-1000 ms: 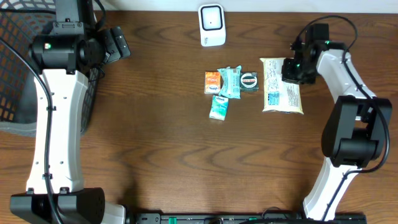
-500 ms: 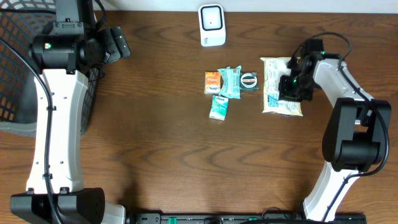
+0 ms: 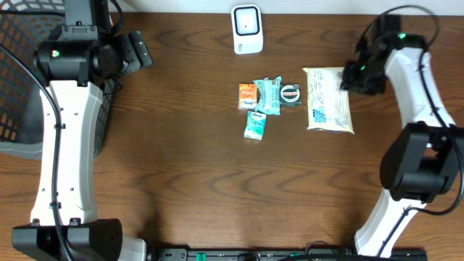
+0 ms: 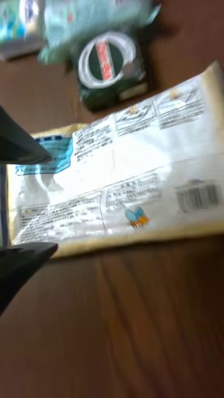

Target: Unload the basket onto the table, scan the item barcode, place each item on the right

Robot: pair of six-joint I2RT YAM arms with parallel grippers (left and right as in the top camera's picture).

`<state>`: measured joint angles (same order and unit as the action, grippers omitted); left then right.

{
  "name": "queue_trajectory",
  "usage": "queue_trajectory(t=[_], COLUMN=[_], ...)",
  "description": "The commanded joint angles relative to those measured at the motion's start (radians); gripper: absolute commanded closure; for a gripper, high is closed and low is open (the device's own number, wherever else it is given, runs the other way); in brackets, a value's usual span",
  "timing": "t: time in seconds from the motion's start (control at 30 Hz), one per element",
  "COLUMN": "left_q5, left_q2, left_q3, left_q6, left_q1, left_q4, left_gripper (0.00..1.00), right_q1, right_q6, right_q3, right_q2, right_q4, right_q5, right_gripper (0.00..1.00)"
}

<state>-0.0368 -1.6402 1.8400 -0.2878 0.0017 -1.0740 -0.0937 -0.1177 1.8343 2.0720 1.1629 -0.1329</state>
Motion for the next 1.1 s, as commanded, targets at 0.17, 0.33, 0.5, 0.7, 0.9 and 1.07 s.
queue_trajectory(t=[0.17, 0.33, 0.5, 0.7, 0.9, 1.07], left_q5=[-0.016, -0.016, -0.016, -0.016, -0.016, -0.016], left_q2=[0.000, 0.000, 0.000, 0.000, 0.000, 0.000], left_q3=[0.003, 0.003, 0.003, 0.003, 0.003, 0.003], left_q6=[-0.002, -0.002, -0.002, -0.002, -0.002, -0.002], left_q1=[-0.001, -0.001, -0.001, -0.001, -0.001, -0.001], left_q4=[-0.002, -0.002, -0.002, -0.002, -0.002, -0.002], left_gripper=[0.02, 0.02, 0.02, 0.02, 0.02, 0.02], right_q1=[0.056, 0.147, 0.224, 0.214, 0.109, 0.004], right_q6=[-0.001, -0.061, -0.192, -0.314, -0.328, -0.267], right_q3=[-0.052, -0.171, -0.320, -0.373, -0.298, -0.091], right_q2=[-0.005, -0.005, -0.005, -0.005, -0.006, -0.006], right_q4=[0.091, -0.063, -0.181, -0.164, -0.218, -0.201], right_q5=[-0.227, -0.218, -0.168, 0.142, 0.317, 0.257], right_gripper=[0.87, 0.96, 0.94, 0.97, 0.83, 0.65])
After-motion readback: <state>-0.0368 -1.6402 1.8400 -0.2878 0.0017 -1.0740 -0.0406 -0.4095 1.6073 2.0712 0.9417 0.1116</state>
